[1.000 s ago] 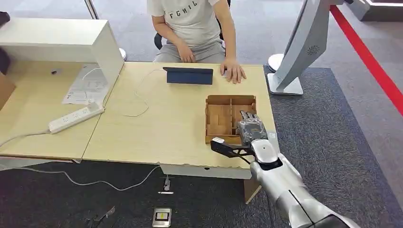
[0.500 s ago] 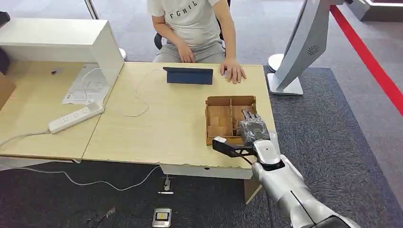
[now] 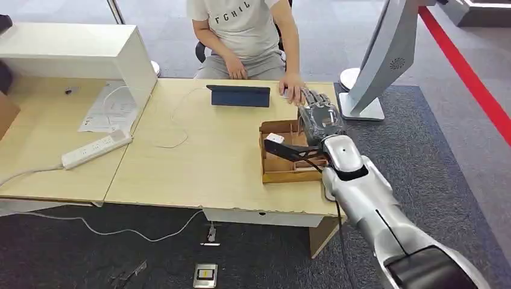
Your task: Pass the card to the sensor for recognition and then transmit it.
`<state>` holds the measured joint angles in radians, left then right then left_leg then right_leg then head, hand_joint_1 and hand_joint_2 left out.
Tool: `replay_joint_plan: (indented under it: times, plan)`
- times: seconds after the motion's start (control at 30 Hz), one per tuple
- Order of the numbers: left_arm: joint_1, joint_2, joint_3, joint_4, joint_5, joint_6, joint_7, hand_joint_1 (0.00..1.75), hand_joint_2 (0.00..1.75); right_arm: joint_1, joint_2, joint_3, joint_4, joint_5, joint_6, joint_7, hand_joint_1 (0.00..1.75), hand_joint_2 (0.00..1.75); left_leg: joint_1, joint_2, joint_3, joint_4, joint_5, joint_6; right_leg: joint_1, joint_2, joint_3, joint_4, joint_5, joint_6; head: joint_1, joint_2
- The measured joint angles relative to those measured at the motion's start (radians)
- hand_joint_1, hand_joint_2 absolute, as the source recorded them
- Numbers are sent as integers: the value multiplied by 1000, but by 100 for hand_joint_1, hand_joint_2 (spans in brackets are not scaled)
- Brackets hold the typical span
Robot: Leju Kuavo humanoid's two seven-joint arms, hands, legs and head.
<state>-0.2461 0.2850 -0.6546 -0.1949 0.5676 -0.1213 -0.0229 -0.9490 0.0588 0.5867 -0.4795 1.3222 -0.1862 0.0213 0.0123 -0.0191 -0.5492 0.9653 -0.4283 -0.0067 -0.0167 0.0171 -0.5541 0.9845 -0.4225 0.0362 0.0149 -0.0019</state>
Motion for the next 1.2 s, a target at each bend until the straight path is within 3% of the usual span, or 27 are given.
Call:
replay_joint_plan:
  times: [0.6,1.2]
  plan:
    - [1,-5,0,0,-2,13,21,0,0,-151,84,16,45,51,58,-1,175,175,0,0,0,0,0,0,0,0,-1,0,0,0,0,0]
    - [-4,-25,0,0,-3,11,29,0,0,-167,98,28,97,58,82,19,175,175,0,0,0,0,0,0,0,0,-1,0,0,0,0,0]
